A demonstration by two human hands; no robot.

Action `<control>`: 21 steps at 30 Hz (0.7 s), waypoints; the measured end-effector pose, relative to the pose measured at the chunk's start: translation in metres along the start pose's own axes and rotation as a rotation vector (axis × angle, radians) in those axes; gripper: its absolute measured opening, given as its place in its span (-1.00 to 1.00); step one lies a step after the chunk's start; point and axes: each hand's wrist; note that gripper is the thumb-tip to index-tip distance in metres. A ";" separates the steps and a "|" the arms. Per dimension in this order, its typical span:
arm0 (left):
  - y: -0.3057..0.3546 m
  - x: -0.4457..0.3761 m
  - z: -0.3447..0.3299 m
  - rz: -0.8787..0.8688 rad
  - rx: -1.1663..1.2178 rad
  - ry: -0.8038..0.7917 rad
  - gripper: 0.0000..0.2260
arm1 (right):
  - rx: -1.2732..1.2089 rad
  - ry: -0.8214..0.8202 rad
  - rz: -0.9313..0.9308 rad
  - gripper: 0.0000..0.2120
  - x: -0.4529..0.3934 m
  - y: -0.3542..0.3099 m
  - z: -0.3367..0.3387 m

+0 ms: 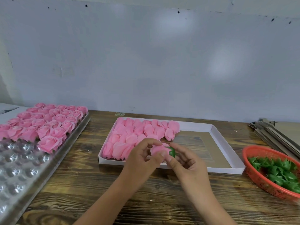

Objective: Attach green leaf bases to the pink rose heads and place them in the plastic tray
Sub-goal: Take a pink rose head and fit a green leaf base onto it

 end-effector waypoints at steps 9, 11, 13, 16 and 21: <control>0.002 0.000 0.003 0.083 0.092 -0.050 -0.81 | 0.046 -0.063 -0.044 -0.65 -0.002 0.006 0.002; 0.003 -0.001 0.004 0.105 0.113 -0.069 -0.81 | 0.055 -0.076 -0.063 -0.64 -0.003 0.007 0.003; 0.003 -0.002 0.005 0.129 0.138 -0.073 -0.84 | 0.064 -0.080 -0.067 -0.65 -0.003 0.006 0.004; 0.005 -0.002 0.006 0.136 0.136 -0.069 -0.85 | 0.065 -0.076 -0.055 -0.68 -0.002 0.005 0.004; 0.003 -0.001 0.004 0.093 0.100 -0.103 -0.69 | -0.047 -0.034 -0.095 -0.72 -0.003 0.005 0.003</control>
Point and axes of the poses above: each hand's wrist, its own x-axis away from the middle knuckle, its own z-axis out of the back of the hand, y = z × x, and after that the axes turned 7 degrees about x, right-handed
